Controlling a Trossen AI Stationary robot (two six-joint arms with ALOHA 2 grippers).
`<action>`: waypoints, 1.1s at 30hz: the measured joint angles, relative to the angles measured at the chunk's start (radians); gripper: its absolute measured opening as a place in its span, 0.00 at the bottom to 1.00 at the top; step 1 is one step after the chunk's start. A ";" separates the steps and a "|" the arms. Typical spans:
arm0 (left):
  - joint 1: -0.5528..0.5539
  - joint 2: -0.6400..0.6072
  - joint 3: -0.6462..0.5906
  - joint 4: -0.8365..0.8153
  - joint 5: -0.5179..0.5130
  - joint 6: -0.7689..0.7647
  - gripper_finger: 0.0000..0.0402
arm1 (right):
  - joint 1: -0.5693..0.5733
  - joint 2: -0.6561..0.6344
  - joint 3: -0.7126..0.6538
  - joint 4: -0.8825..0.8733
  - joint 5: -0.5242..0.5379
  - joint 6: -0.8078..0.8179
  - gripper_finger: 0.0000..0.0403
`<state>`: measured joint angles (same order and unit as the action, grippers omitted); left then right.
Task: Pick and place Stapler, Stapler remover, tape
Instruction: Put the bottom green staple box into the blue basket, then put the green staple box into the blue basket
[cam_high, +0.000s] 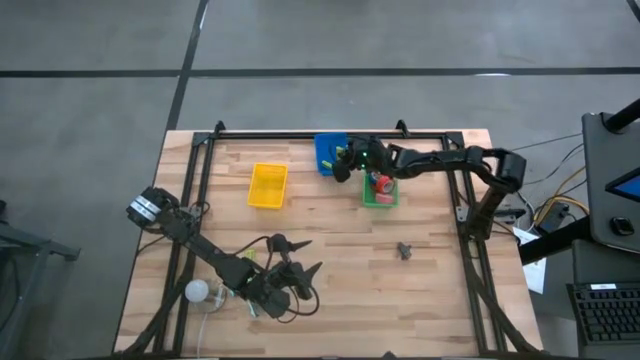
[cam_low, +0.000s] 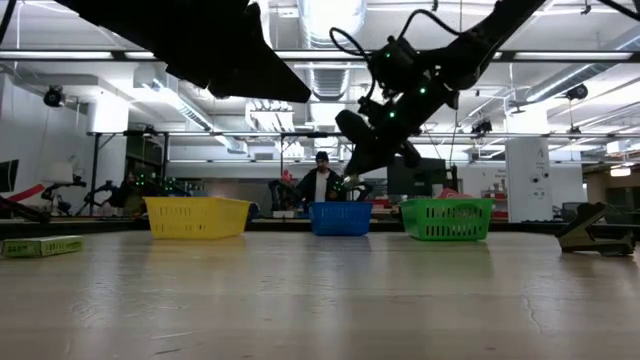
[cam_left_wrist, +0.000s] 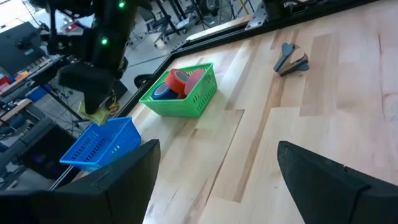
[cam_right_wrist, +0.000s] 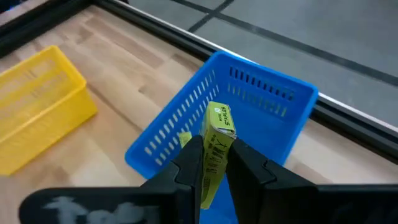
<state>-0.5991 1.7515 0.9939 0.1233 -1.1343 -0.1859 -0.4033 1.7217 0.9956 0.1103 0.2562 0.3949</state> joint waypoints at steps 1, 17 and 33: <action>0.000 0.000 0.000 -0.003 0.000 -0.002 0.81 | -0.003 0.012 0.007 0.002 -0.001 0.000 0.13; -0.008 0.000 0.000 -0.092 0.129 -0.073 0.81 | -0.043 0.131 0.098 -0.106 0.013 0.002 0.14; -0.018 -0.009 0.000 -0.234 0.150 -0.237 0.81 | -0.006 0.043 0.102 -0.125 -0.095 -0.078 0.51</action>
<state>-0.6175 1.7423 0.9943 -0.1108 -0.9842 -0.4233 -0.4092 1.7643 1.0981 -0.0149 0.1616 0.3166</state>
